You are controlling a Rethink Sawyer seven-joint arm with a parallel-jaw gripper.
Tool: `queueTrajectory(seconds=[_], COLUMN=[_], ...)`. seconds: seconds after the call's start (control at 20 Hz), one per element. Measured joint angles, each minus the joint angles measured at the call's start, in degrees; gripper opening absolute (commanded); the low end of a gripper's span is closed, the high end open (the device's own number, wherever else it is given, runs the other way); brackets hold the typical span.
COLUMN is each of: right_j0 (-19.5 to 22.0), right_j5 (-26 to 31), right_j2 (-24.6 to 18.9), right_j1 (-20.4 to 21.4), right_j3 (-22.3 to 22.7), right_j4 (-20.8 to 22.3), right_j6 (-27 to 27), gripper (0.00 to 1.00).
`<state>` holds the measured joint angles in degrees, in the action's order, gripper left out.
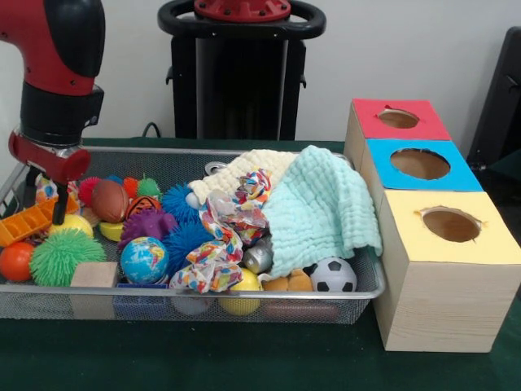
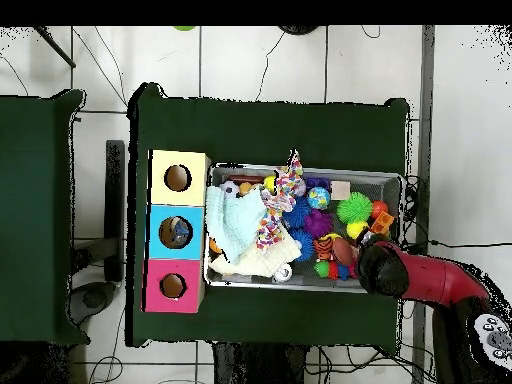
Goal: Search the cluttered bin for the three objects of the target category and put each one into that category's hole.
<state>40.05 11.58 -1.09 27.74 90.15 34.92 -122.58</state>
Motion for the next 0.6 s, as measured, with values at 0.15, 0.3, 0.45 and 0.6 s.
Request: queueTrajectory(seconds=[0.15, 0.3, 0.45, 0.6], right_j0=[-0.41, -0.73, -1.11, -1.45], right_j5=[-1.52, -2.11, -2.23, -2.23], right_j2=[0.79, 1.21, 1.70, 2.13], right_j1=[-0.32, -0.45, -0.62, -0.77], right_j3=[-0.13, -0.14, -0.14, -0.17], right_j4=[-0.34, -0.68, -1.36, -2.49], right_j6=[0.00, 0.00, 0.00, 0.00], gripper=[1.00, 1.00, 1.00, 1.00])
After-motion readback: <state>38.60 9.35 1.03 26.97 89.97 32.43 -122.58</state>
